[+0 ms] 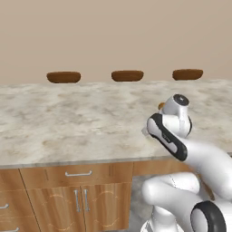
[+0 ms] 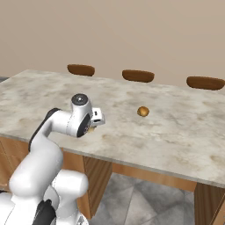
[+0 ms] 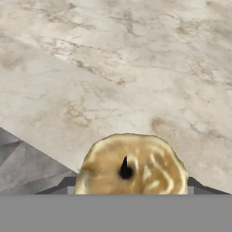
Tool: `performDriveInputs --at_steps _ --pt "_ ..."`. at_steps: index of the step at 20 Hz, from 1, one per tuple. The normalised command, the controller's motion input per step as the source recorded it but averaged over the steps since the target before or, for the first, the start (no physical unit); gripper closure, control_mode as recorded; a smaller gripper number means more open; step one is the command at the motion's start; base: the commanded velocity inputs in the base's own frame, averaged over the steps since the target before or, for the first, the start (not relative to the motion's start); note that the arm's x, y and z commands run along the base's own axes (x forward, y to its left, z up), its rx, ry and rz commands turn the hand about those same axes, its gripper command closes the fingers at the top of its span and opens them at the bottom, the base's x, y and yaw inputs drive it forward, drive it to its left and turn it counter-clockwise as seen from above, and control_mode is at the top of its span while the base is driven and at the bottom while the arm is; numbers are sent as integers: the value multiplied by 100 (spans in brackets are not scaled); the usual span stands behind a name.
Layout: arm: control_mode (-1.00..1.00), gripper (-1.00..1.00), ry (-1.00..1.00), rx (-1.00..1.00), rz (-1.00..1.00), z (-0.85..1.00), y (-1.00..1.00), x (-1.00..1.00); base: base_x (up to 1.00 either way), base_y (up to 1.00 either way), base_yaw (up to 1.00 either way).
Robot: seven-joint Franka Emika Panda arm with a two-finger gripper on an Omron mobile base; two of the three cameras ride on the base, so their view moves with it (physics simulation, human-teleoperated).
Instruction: Pick the candle and candle from the dining table and place them in the open cabinet. Close the cabinet after placing the objects.
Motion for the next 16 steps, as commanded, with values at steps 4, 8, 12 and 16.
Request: performDriveInputs --at_steps 4,8,12,16 --pt "-100 100 -6 -12 0 32 2 -39 0 0 0" --pt "-100 100 -1 -3 0 30 0 -39 0 0 0" --pt "-100 100 -3 0 0 24 0 -39 0 0 0" --pt "-100 100 0 0 0 23 0 -32 0 0 0"
